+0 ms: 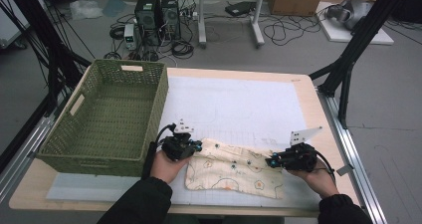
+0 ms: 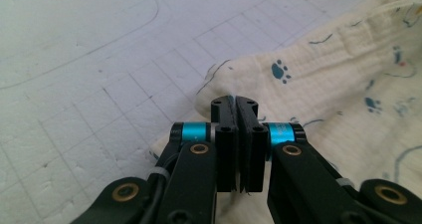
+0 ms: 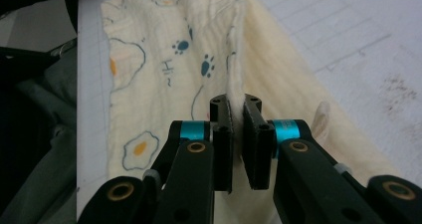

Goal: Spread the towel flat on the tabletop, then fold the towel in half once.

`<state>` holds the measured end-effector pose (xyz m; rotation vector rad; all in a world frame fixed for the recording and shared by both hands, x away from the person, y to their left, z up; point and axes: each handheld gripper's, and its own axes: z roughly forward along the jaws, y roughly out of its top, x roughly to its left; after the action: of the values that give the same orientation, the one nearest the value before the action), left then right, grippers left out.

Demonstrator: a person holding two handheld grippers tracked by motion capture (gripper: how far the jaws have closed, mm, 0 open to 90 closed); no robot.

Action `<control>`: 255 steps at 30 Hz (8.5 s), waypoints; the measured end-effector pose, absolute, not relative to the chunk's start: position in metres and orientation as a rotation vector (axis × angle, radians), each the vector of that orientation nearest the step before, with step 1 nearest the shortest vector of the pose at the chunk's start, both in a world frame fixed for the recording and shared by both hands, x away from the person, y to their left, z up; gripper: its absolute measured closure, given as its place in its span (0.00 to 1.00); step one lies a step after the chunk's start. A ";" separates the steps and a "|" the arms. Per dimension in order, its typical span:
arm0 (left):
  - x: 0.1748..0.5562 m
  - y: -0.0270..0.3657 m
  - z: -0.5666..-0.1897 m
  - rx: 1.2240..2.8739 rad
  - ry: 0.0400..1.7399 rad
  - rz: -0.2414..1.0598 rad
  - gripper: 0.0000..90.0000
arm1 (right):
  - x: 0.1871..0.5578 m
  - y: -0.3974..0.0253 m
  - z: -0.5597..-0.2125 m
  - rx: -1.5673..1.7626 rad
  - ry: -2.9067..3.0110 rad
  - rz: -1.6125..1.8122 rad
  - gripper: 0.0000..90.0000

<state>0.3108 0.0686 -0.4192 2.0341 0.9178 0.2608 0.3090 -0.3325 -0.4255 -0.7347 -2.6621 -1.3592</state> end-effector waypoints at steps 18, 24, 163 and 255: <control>0.292 0.081 -0.415 2.019 0.922 0.317 0.66 | 0.287 -0.341 -0.398 -0.692 -2.654 -1.485 0.68; 0.310 0.068 -0.433 2.066 1.007 0.405 0.65 | 0.322 -0.348 -0.420 -0.954 -2.787 -1.330 0.62; 0.306 0.065 -0.424 2.029 0.888 0.309 0.82 | 0.313 -0.352 -0.427 -0.910 -2.715 -1.429 0.70; 0.388 0.047 -0.442 2.030 1.172 0.452 0.88 | 0.394 -0.359 -0.439 -1.297 -2.766 -1.210 0.79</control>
<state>0.3884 0.0470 -0.4424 2.0299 1.1722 0.4518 0.3939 -0.3589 -0.4394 -1.2969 -2.7661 -1.2104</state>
